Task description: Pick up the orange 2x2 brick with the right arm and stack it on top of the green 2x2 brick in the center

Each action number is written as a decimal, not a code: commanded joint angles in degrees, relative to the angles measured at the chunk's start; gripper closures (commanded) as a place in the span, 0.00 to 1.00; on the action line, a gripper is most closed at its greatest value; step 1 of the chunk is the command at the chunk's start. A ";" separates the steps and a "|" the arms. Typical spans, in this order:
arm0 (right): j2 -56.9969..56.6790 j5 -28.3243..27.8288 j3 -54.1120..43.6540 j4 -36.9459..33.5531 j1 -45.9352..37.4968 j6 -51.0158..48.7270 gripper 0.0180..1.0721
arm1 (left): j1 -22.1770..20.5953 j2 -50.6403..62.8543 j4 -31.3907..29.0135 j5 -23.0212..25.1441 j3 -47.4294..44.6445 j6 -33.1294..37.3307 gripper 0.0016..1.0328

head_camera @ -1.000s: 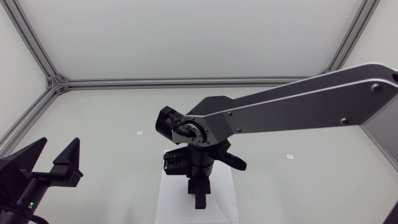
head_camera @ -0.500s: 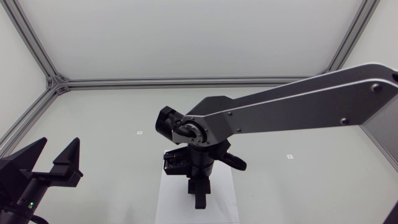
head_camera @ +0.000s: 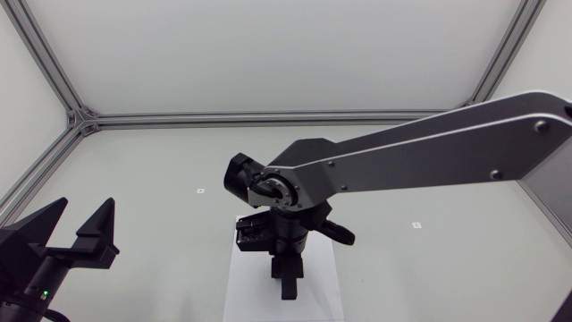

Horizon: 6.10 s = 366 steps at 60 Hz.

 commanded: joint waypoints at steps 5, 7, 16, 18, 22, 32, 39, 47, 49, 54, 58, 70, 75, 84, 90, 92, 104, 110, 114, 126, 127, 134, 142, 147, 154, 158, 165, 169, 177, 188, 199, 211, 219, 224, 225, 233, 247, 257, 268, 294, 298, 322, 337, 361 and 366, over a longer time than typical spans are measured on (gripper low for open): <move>4.35 0.76 -2.87 -2.42 -0.02 -1.04 0.92 | 0.16 -0.45 -0.87 0.25 -2.35 0.75 0.04; 4.88 0.76 -2.70 -2.86 -0.02 -1.04 0.92 | 0.16 -0.45 -0.78 0.25 -2.35 0.75 0.04; 5.40 1.02 -2.35 -3.65 -0.28 -0.60 0.92 | 0.16 -0.45 -0.78 0.25 -2.35 0.75 0.04; 5.23 1.02 -2.44 -3.74 -0.37 -0.51 0.92 | 0.16 -0.45 -0.78 0.25 -2.35 0.75 0.04; 4.88 1.02 -2.35 -4.09 -0.37 -0.51 0.92 | 0.16 -0.45 -0.78 0.25 -2.35 0.75 0.04; 4.70 1.02 -2.79 -4.26 -0.28 -0.42 0.92 | 0.16 -0.45 -0.87 0.25 -2.35 0.75 0.04; 5.40 1.02 -2.87 -4.35 -0.19 -0.34 0.92 | 0.16 -0.45 -0.78 0.25 -2.35 0.75 0.04; 6.99 0.76 -2.52 -4.35 -0.19 -0.42 0.92 | 0.16 -0.45 -0.87 0.25 -2.35 0.75 0.04; 7.51 0.41 -2.17 -4.53 -0.37 -0.69 0.92 | 0.16 -0.45 -0.87 0.25 -2.35 0.75 0.04; 8.39 -0.47 -1.64 -4.79 -0.81 -1.04 0.92 | 0.16 -0.45 -0.78 0.25 -2.35 0.75 0.04; 8.92 -1.35 -1.29 -4.88 -1.34 -1.30 0.92 | 0.16 -0.45 -0.87 0.25 -2.35 0.75 0.04; 9.27 -2.85 -1.56 -4.79 -2.66 -2.18 0.92 | 0.16 -0.45 -0.87 0.25 -2.35 0.75 0.04; 9.01 -2.93 -2.87 -3.74 -2.57 -2.36 0.92 | 0.16 -0.45 -0.87 0.25 -2.35 0.75 0.04; 9.18 -0.12 -4.19 -1.19 -1.86 -0.78 0.92 | 0.16 -0.45 -0.87 0.25 -2.35 0.75 0.04; 9.18 0.41 -4.54 -0.75 -0.90 0.10 0.92 | 0.16 -0.45 -0.78 0.25 -2.35 0.75 0.04; 9.10 0.41 -4.46 -0.57 -0.81 0.37 0.92 | 0.16 -0.45 -0.87 0.25 -2.35 0.75 0.04; 8.74 0.14 -2.79 -0.84 -0.90 1.60 0.92 | 0.16 -0.45 -0.78 0.25 -2.35 0.75 0.04; 8.57 -0.21 -2.00 -0.84 -1.25 2.12 0.92 | 0.16 -0.45 -0.87 0.25 -2.35 0.75 0.04; 8.04 -0.56 -1.91 -0.84 -1.25 2.39 0.92 | 0.16 -0.45 -0.78 0.25 -2.35 0.75 0.04; 7.95 -1.00 -0.77 -1.19 -0.72 3.79 0.92 | 0.16 -0.45 -0.87 0.25 -2.35 0.75 0.04; 7.95 -1.00 -0.59 -1.19 -0.63 3.88 0.92 | 0.16 -0.45 -0.87 0.25 -2.35 0.75 0.04; 7.69 -1.26 -0.59 -1.28 -0.55 3.97 0.92 | 0.16 -0.45 -0.87 0.25 -2.35 0.75 0.04; 7.16 -1.35 -1.38 -0.92 0.07 3.62 0.92 | 0.16 -0.45 -0.87 0.25 -2.35 0.75 0.04; 7.16 -1.35 -1.64 -0.75 0.07 3.27 0.92 | 0.16 -0.45 -0.87 0.25 -2.35 0.75 0.04; 6.64 -1.35 -2.52 -0.57 0.42 2.39 0.92 | 0.16 -0.45 -0.78 0.25 -2.35 0.75 0.04; 6.46 -1.35 -2.70 -0.40 0.60 1.95 0.92 | 0.16 -0.45 -0.78 0.25 -2.35 0.75 0.04; 6.02 -1.35 -3.23 -0.05 0.95 1.25 0.92 | 0.16 -0.45 -0.78 0.25 -2.35 0.75 0.04; 5.93 -1.26 -3.23 -0.13 1.04 0.89 0.92 | 0.16 -0.45 -0.78 0.25 -2.35 0.75 0.04; 5.93 -1.09 -3.14 -0.22 1.04 0.19 0.92 | 0.16 -0.45 -0.87 0.25 -2.35 0.75 0.04; 5.76 -1.00 -2.44 -1.10 1.04 -0.34 0.92 | 0.16 -0.45 -0.78 0.34 -2.35 0.75 0.04; 5.14 -0.91 -1.82 -1.98 0.95 -0.51 0.92 | 0.16 -0.45 -0.87 0.25 -2.35 0.75 0.04; 4.70 -1.09 -0.59 -3.65 0.68 -0.42 0.92 | 0.16 -0.45 -0.87 0.25 -2.35 0.75 0.04; 4.44 -1.09 0.55 -5.06 0.60 -0.16 0.92 | 0.16 -0.45 -0.78 0.25 -2.35 0.75 0.04; 4.26 -1.18 0.82 -5.14 0.60 -0.07 0.92 | 0.16 -0.45 -0.87 0.25 -2.35 0.75 0.04; 4.26 -1.18 0.90 -5.06 0.60 -0.07 0.92 | 0.16 -0.45 -0.87 0.25 -2.35 0.75 0.04; 4.35 -1.26 1.34 -4.53 0.51 -0.07 0.92 | 0.16 -0.45 -0.87 0.25 -2.35 0.75 0.04; 4.00 -1.44 2.31 -3.65 0.33 -0.07 0.92 | 0.16 -0.45 -0.87 0.25 -2.35 0.75 0.04; 3.30 -1.79 2.13 -2.77 0.16 0.02 0.92 | 0.16 -0.45 -0.87 0.25 -2.35 0.75 0.04; 2.24 -1.79 2.31 -2.07 0.16 0.45 0.92 | 0.16 -0.45 -0.87 0.25 -2.35 0.75 0.04; 1.80 -1.53 2.05 -0.92 0.07 0.19 0.92 | 0.16 -0.45 -0.87 0.25 -2.35 0.75 0.04; 1.80 -1.44 1.70 -1.10 -0.02 0.02 0.92 | 0.16 -0.45 -0.87 0.25 -2.35 0.75 0.04; 1.80 -0.65 0.55 -0.92 -0.46 -1.65 0.92 | 0.16 -0.45 -0.87 0.25 -2.35 0.75 0.04; 1.80 -0.39 -0.15 -0.66 -0.63 -2.27 0.92 | 0.16 -0.45 -0.87 0.34 -2.35 0.75 0.04; 1.36 -0.12 -0.85 -0.66 -1.43 -2.80 0.92 | 0.16 -0.45 -0.78 0.25 -2.35 0.75 0.04; 1.54 -0.21 -0.94 -0.49 -1.16 -2.80 0.92 | 0.16 -0.45 -0.78 0.25 -2.35 0.75 0.04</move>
